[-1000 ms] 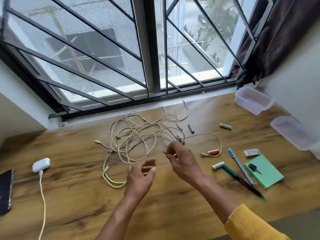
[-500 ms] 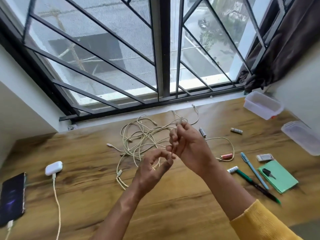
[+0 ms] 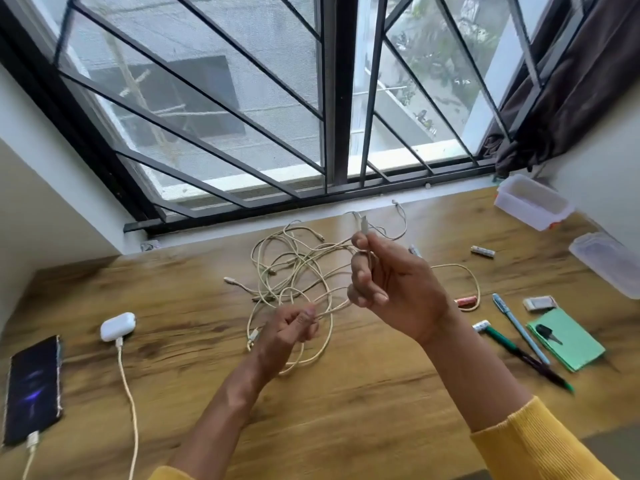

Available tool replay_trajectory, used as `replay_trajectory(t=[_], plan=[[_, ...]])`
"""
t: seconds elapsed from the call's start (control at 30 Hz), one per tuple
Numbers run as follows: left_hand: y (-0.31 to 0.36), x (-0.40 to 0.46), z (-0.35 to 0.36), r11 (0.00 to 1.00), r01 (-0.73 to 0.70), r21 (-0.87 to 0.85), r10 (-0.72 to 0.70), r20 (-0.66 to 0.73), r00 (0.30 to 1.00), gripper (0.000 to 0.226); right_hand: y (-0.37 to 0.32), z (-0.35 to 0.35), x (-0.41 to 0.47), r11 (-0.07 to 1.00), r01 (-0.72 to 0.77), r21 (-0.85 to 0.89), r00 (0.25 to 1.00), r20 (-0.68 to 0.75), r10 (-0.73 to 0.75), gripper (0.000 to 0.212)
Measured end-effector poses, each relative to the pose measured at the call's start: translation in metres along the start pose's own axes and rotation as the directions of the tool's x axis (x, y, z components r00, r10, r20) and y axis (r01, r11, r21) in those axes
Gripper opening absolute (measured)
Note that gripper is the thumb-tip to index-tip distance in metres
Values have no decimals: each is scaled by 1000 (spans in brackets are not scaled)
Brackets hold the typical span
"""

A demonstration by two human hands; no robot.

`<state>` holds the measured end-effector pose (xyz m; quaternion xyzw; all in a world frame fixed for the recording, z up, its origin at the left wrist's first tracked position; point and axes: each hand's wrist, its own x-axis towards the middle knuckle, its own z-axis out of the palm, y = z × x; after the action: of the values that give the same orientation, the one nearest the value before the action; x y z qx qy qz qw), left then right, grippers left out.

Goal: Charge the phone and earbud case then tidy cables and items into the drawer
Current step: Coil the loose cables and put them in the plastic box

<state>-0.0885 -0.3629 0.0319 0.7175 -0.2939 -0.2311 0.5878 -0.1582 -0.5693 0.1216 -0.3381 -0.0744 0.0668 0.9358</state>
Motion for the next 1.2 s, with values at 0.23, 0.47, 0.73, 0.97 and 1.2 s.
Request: replay_trajectory(t=[0.23, 0.47, 0.73, 0.97, 1.2], plan=[[22, 17, -17, 999, -21, -34, 19, -65, 998, 64, -14, -5, -4, 936, -168, -310, 956, 178, 231, 21], [48, 41, 1, 999, -40, 29, 45, -191, 981, 41, -48, -11, -21, 690, -141, -710, 883, 224, 411, 23], [74, 65, 41, 973, 12, 232, 66, -326, 943, 35, -45, -37, -18, -54, -117, -992, 869, -129, 477, 33], [88, 59, 59, 989, 29, 147, 18, -304, 953, 26, -40, -69, -4, 198, -257, -946, 966, -259, 13, 32], [80, 53, 78, 1000, 0, 15, 4, -285, 959, 38, -61, -47, -5, 848, -232, -476, 960, -253, 121, 30]])
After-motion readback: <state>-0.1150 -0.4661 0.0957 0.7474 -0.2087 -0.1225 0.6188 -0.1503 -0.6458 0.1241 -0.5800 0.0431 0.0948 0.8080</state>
